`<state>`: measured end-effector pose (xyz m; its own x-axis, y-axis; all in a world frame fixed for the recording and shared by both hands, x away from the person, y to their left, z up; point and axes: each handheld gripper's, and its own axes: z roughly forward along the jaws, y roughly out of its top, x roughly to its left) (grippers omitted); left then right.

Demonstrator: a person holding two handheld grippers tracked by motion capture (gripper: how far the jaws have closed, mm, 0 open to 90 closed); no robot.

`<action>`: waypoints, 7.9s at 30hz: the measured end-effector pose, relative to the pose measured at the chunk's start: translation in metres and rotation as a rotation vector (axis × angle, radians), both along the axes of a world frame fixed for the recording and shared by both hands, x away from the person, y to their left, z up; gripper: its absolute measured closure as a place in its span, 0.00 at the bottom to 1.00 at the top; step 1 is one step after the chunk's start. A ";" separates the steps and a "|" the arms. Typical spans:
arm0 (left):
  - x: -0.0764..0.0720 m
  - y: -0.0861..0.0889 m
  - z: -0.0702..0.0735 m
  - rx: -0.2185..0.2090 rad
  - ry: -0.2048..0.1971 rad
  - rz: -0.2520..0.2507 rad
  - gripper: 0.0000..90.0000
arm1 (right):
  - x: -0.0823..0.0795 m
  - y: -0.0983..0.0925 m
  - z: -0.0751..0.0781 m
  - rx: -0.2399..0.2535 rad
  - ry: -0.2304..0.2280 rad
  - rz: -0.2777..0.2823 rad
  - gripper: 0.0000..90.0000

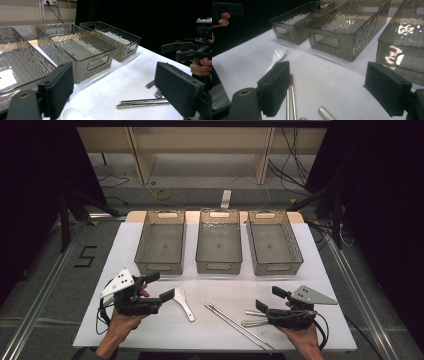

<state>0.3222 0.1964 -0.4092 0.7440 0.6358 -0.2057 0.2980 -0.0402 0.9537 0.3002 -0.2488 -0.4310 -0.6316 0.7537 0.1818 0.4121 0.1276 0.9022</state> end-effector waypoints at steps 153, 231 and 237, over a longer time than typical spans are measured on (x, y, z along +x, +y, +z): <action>0.023 -0.091 -0.037 0.503 0.130 -0.412 0.20 | 0.024 0.138 0.012 -0.861 0.364 0.477 0.96; 0.048 -0.033 0.007 0.375 0.047 -0.008 0.92 | 0.019 0.091 0.014 -0.587 0.273 0.340 0.34; 0.067 -0.012 0.009 0.340 0.064 0.119 0.92 | 0.017 0.088 0.008 -0.583 0.298 0.342 0.33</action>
